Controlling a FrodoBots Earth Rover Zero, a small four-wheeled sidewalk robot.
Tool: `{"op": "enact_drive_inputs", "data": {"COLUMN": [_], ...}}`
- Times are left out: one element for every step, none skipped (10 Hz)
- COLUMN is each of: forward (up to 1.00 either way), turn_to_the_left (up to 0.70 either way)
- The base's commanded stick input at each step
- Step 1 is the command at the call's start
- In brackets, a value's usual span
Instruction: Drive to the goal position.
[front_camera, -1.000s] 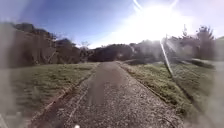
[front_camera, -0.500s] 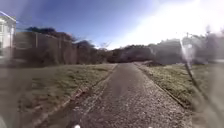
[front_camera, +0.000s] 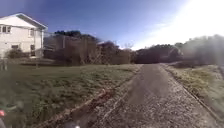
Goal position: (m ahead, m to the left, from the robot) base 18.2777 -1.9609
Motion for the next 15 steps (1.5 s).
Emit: {"op": "enact_drive_inputs", "data": {"forward": [0.7, 0.4, 0.09, 0.0, 0.0, 0.0, 0.0, 0.0, 0.0, 0.0, 0.0, 0.0, 0.0, 0.0, 0.0], "turn_to_the_left": [0.0, 0.0, 0.0, 0.0, 0.0, -0.41, -0.56, -0.7, -0.7, -0.7, -0.7, -0.7, -0.49, -0.19, 0.0]}}
